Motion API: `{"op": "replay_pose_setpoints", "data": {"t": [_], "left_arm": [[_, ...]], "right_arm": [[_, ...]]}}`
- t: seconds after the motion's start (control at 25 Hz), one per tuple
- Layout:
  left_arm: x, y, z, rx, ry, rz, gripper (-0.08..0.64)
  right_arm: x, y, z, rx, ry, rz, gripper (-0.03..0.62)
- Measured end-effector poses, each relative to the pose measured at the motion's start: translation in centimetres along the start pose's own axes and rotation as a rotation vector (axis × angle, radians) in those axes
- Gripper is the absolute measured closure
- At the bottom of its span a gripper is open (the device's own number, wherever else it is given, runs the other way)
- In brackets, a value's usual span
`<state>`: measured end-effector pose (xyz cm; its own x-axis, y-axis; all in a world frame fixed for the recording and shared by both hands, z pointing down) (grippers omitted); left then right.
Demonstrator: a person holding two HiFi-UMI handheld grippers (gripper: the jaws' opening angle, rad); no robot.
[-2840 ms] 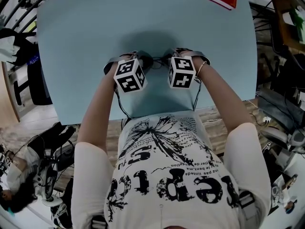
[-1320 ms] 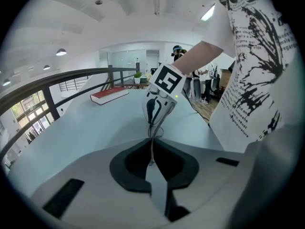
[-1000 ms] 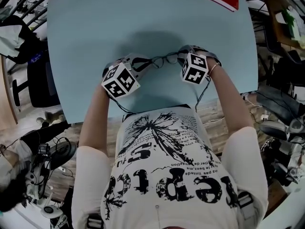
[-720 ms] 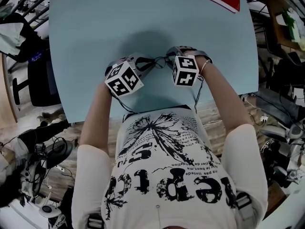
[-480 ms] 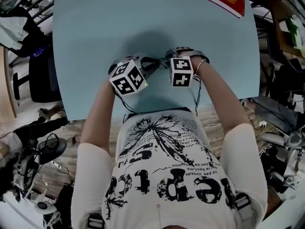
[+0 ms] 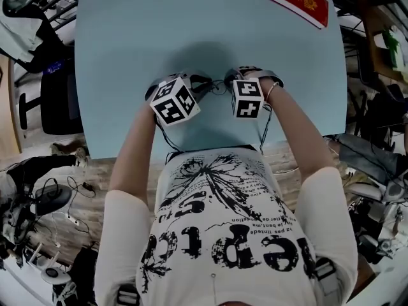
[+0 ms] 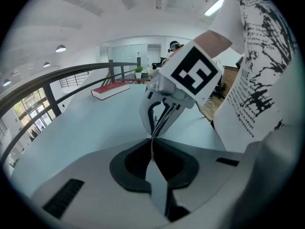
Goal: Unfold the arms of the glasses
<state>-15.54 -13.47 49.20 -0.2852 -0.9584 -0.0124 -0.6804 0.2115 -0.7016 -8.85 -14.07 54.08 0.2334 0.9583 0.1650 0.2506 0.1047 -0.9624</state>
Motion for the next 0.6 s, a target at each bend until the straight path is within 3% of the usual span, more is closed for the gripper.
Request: {"op": "replay_pose_setpoints", "data": {"t": [0.4,0.6], "left_arm": [[-0.3,0.1,0.0,0.095,0.002,0.03,0.531],[0.1,-0.2,-0.2,0.141,-0.006,0.057,0.531]], "right_arm": [[0.1,5.5,-1.2,-0.173,-0.049,-0.127,0.563],[-0.3,7.3,-3.1,-0.21,-0.093,-0.209,0.569]]}}
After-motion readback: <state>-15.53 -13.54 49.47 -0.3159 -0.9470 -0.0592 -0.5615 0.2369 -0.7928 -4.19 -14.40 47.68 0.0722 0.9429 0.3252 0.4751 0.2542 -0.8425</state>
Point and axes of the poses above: the fingertips, and each gripper's own axes: y backward along the fingers, x to its left, z out of its top, the point moved 4 cm from there along y, backward along the fingers, and after that the axes turned 1 degree about -y, right-handed, at the moved point
